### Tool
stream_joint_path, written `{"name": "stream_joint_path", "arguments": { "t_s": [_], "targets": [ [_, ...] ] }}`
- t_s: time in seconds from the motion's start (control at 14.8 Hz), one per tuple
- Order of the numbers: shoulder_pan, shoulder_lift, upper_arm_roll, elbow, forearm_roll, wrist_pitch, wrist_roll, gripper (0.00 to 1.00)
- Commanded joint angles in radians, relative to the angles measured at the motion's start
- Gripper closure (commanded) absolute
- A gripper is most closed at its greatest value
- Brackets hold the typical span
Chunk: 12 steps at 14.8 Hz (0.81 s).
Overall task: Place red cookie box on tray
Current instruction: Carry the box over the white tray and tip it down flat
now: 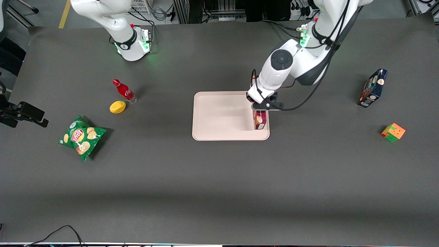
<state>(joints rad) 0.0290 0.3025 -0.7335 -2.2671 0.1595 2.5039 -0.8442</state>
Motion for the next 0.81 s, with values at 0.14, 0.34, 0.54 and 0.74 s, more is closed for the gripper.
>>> {"name": "stream_joint_path", "arguments": {
  "t_s": [0.14, 0.34, 0.54, 0.74],
  "targets": [
    [-0.006, 0.168, 0.014, 0.067, 0.267, 0.033, -0.196, 0.97],
    [-0.011, 0.185, 0.019, 0.083, 0.275, 0.033, -0.2, 0.96],
    [-0.012, 0.205, 0.036, 0.09, 0.304, 0.033, -0.2, 0.68],
    [-0.012, 0.214, 0.048, 0.106, 0.319, 0.029, -0.199, 0.0]
  ]
}}
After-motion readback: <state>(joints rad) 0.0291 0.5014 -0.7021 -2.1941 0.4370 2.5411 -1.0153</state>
